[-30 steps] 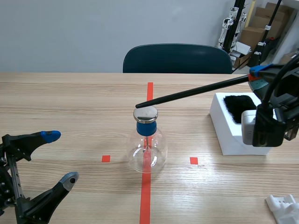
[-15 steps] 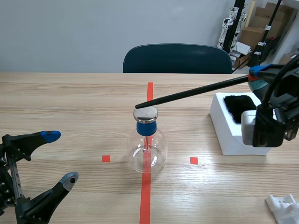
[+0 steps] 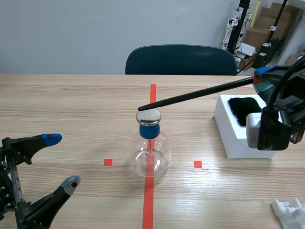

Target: Do the electroscope experiment. hold the rod still at the electroscope

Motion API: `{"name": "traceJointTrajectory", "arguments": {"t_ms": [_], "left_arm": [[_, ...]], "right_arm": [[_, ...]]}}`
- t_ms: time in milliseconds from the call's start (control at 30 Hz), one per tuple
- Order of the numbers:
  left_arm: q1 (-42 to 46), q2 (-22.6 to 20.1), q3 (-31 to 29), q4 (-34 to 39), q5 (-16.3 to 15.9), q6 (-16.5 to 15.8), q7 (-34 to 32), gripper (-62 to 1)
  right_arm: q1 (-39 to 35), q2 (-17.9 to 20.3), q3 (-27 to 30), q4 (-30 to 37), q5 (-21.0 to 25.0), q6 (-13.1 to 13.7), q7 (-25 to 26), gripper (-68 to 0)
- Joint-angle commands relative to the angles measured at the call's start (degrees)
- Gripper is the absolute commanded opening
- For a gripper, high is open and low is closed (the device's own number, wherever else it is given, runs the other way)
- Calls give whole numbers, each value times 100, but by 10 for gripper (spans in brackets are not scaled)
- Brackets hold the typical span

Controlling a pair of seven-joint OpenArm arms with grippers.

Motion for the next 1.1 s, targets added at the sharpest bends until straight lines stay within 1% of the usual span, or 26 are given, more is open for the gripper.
{"name": "traceJointTrajectory", "arguments": {"t_ms": [0, 200, 400, 533, 767, 900, 1067], "left_arm": [[-15, -33, -15, 66, -52, -4, -87, 14], [-15, -33, -15, 66, -52, -4, -87, 14], [-15, -33, -15, 66, -52, -4, -87, 14], [-15, -33, -15, 66, -52, -4, -90, 14], [-15, -33, -15, 66, -52, -4, -87, 14], [-15, -33, -15, 66, -52, -4, -87, 14], [-15, -33, -15, 66, -52, -4, -87, 14]], "right_arm": [[52, 92, 46, 15, 22, -85, -26, -671], [50, 94, 162, 17, 72, -90, -22, -671], [33, 240, 354, 37, 396, -107, -15, -671], [-90, 332, 584, 111, 636, -107, 79, -671], [-660, 332, 1375, 503, 1150, -107, 343, -671], [-1021, 332, 1930, 686, 1561, -107, 461, -671], [-1440, 330, 2597, 715, 2094, -105, 627, -671]]}}
